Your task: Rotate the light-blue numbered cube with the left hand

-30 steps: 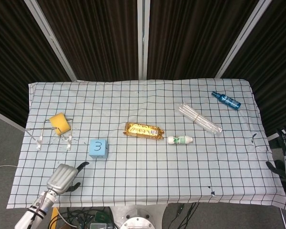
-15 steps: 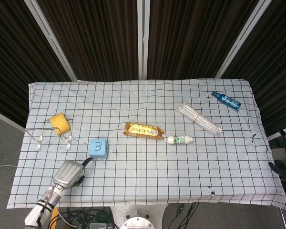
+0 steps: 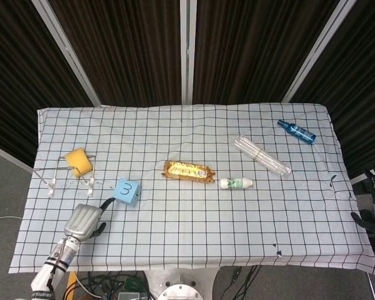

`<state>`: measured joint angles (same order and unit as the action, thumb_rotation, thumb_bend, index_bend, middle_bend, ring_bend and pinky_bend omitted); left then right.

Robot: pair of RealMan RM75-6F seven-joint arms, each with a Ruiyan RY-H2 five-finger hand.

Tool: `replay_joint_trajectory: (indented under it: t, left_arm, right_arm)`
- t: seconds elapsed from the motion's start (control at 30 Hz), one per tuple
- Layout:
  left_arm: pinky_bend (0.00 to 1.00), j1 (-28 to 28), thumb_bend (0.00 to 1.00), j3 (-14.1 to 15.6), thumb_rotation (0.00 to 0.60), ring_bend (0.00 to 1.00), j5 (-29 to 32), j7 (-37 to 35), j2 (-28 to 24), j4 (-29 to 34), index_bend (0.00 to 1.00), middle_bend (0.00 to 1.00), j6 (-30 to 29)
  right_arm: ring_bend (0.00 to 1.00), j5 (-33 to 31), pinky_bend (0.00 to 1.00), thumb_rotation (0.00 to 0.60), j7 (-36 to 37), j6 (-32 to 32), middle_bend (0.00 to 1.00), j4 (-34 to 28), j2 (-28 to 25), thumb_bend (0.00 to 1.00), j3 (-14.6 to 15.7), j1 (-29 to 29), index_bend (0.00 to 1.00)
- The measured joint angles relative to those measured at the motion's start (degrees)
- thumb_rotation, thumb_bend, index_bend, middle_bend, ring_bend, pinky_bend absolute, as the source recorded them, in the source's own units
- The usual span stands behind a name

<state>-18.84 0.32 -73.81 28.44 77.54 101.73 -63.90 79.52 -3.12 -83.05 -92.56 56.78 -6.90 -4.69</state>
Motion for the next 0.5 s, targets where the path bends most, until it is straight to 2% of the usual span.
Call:
replay_joint_trajectory:
  t: [0.23, 0.5]
  left_arm:
    - [0.80, -1.4, 0.39, -0.9, 0.600, 0.88, 1.1, -1.6, -0.4, -0.1, 0.13, 0.90, 1.3]
    - [0.80, -5.5, 0.40, -3.1, 0.600, 0.88, 6.2, -3.8, -2.0, -0.3, 0.13, 0.90, 8.1]
  right_arm:
    - [0.00, -0.2, 0.00, 0.600, -0.4, 0.3, 0.00, -0.1, 0.0, 0.09, 0.0, -0.2, 0.00]
    - [0.00, -0.1, 0.00, 0.600, -0.9, 0.5, 0.00, -0.4, -0.1, 0.09, 0.1, -0.3, 0.00]
